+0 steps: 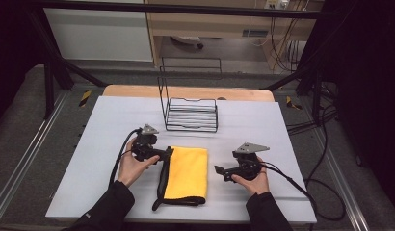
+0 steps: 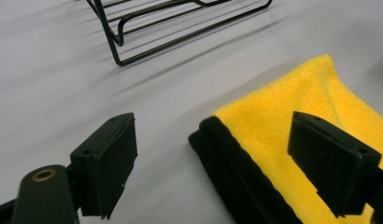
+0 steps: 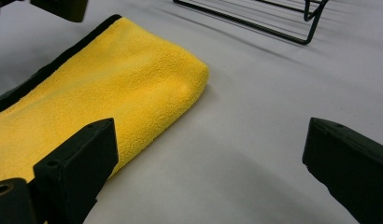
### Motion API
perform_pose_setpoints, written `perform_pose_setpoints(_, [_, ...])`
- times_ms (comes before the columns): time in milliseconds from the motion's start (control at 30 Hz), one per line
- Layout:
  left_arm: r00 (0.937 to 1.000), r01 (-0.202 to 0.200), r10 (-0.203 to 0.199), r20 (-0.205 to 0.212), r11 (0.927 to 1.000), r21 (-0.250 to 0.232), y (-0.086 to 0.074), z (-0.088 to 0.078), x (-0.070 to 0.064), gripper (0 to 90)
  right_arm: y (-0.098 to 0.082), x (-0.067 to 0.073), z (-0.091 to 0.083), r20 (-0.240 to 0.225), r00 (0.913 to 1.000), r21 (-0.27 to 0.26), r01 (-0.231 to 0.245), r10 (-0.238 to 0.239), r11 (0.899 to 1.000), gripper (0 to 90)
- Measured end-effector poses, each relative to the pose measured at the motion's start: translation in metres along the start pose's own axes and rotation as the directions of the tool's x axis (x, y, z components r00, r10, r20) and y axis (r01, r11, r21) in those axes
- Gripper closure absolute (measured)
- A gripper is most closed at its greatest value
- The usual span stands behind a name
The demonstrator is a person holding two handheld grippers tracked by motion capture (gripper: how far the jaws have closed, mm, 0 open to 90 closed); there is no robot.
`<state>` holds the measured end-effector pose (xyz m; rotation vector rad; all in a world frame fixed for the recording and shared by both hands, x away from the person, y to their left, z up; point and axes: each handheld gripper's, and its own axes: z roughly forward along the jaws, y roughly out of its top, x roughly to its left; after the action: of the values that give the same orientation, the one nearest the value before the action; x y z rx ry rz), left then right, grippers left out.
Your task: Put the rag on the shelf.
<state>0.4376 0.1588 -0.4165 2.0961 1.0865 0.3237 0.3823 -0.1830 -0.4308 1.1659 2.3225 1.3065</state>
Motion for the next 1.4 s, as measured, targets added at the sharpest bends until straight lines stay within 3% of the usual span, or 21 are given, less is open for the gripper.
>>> perform_pose_setpoints(67, [1.0, 0.001, -0.001, -0.008, 0.9997, 0.023, -0.001, 0.007, 0.002, 25.1, 0.0, 0.0, 0.001, 0.0, 1.0, 0.0, 0.0, 0.0, 1.0, 4.2])
perform_pose_setpoints(167, [0.9993, 0.031, -0.033, 0.019, 0.9979, 0.056, -0.003, 0.015, 0.005, 31.9, 0.0, 0.0, 0.001, 0.005, 1.0, 0.002, 0.001, -0.001, 1.0, 4.5])
perform_pose_setpoints(267, [0.9998, 0.016, -0.017, 0.014, 0.9983, 0.056, -0.003, 0.019, 0.003, 37.8, 0.0, 0.0, 0.002, -0.004, 1.0, 0.002, -0.001, 0.001, 1.0, 5.3])
perform_pose_setpoints(367, [0.9997, 0.019, -0.02, 0.011, 0.996, 0.087, -0.005, 0.025, 0.002, 43.8, -0.001, 0.001, 0.003, -0.013, 0.9999, 0.01, -0.003, 0.003, 1.0, 5.7])
perform_pose_setpoints(533, [0.999, 0.03, -0.033, 0.031, 0.9959, 0.085, -0.007, 0.028, 0.003, 47.1, 0.0, 0.003, 0.004, -0.027, 0.9996, 0.004, -0.008, 0.008, 1.0, 6.4])
perform_pose_setpoints(700, [0.9989, 0.02, -0.024, 0.04, 0.9956, 0.092, -0.007, 0.029, -0.001, 58.3, 0.003, 0.005, 0.005, -0.034, 0.9994, -0.006, -0.009, 0.009, 1.0, 7.1])
perform_pose_setpoints(867, [0.999, 0.021, -0.025, 0.037, 0.9949, 0.099, -0.007, 0.029, -0.002, 59.3, 0.008, 0.008, 0.009, -0.033, 0.9995, -0.011, -0.005, 0.005, 1.0, 7.6])
perform_pose_setpoints(1067, [0.9988, 0.024, -0.029, 0.04, 0.9931, 0.115, -0.005, 0.026, -0.005, 73.4, 0.021, 0.014, 0.02, -0.021, 0.9998, -0.02, -0.002, 0.002, 1.0, 8.4])
perform_pose_setpoints(1267, [0.9992, 0.005, -0.009, 0.039, 0.9942, 0.107, -0.006, 0.027, -0.005, 75.0, 0.036, 0.018, 0.041, -0.004, 0.9994, 0.003, -0.033, 0.033, 0.999, 8.3])
perform_pose_setpoints(1400, [0.9987, 0.006, -0.011, 0.05, 0.994, 0.109, -0.007, 0.027, -0.004, 75.0, 0.039, 0.017, 0.06, 0.012, 0.9989, 0.035, -0.047, 0.046, 0.998, 21.2])
